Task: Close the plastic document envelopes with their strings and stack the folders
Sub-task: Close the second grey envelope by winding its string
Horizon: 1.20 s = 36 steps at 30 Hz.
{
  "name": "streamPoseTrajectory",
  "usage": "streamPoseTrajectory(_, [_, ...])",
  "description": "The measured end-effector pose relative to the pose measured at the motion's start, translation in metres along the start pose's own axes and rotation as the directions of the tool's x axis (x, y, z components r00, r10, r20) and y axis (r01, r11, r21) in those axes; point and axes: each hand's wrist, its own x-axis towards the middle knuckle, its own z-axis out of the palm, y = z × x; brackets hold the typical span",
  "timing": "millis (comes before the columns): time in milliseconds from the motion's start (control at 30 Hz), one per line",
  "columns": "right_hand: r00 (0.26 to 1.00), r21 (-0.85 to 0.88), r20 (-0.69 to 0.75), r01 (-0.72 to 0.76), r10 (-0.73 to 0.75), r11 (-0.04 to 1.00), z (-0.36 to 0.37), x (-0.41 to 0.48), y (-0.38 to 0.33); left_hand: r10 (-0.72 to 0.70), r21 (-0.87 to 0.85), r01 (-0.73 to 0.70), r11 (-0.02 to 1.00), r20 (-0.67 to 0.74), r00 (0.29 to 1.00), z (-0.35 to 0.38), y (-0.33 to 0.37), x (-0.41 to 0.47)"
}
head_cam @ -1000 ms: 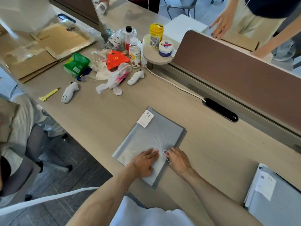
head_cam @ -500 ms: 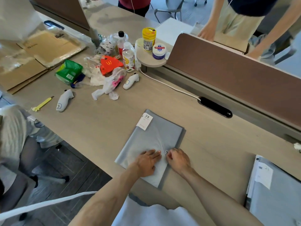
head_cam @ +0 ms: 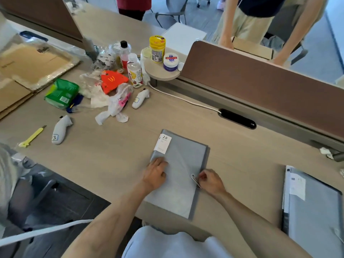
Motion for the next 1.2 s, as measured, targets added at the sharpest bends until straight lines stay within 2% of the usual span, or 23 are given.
streamPoseTrajectory(167, [0.984,0.194,-0.093,-0.130,0.150,0.972,0.005,0.000,-0.003,-0.264,0.093,0.256,0.962,0.087,0.961,-0.015,-0.011,0.005])
streamPoseTrajectory(300, [0.968,0.298,-0.076,-0.206,0.238,0.932,0.011,0.003,-0.011,-0.290,-0.097,0.299,0.949,0.098,0.952,-0.013,-0.005,0.016])
streamPoseTrajectory(367, [0.958,0.331,-0.075,-0.236,0.275,0.913,0.014,0.004,-0.010,-0.365,-0.248,0.377,0.892,0.094,0.926,-0.013,-0.003,0.025])
streamPoseTrajectory(433, [0.951,0.382,-0.094,-0.239,0.295,0.893,0.016,0.007,-0.003,-0.474,-0.443,0.481,0.757,0.134,0.870,-0.016,-0.001,0.031])
streamPoseTrajectory(500, [0.941,0.431,-0.115,-0.242,0.319,0.869,0.012,0.008,0.003,-0.506,-0.620,0.516,0.591,0.213,0.836,-0.023,0.004,0.033])
streamPoseTrajectory(600, [0.914,0.523,-0.114,-0.279,0.390,0.805,0.004,0.006,0.014,-0.425,-0.802,0.511,0.311,0.364,0.829,-0.032,0.027,0.028])
streamPoseTrajectory(700, [0.898,0.691,-0.101,-0.247,0.429,0.680,-0.008,-0.001,0.027,-0.297,-0.853,0.486,0.189,0.422,0.856,-0.036,0.050,0.026])
streamPoseTrajectory(833, [0.898,0.841,-0.061,-0.189,0.437,0.506,-0.030,-0.006,0.060,-0.214,-0.880,0.442,0.174,0.404,0.889,-0.037,0.095,0.034])
streamPoseTrajectory(933, [0.908,0.884,-0.068,-0.137,0.413,0.447,-0.053,0.000,0.112,-0.149,-0.886,0.418,0.200,0.394,0.907,-0.033,0.141,0.045])
streamPoseTrajectory(1033, [0.894,0.887,-0.134,-0.084,0.427,0.454,-0.104,-0.023,0.136,-0.124,-0.889,0.403,0.218,0.384,0.915,-0.021,0.195,0.054])
streamPoseTrajectory(1133, [0.842,0.874,-0.276,0.019,0.463,0.485,-0.145,-0.040,0.181,-0.100,-0.874,0.415,0.255,0.403,0.910,0.002,0.250,0.063])
streamPoseTrajectory(1200, [0.813,0.880,-0.303,0.037,0.497,0.474,-0.165,-0.053,0.217,-0.063,-0.854,0.424,0.301,0.426,0.903,0.022,0.287,0.065])
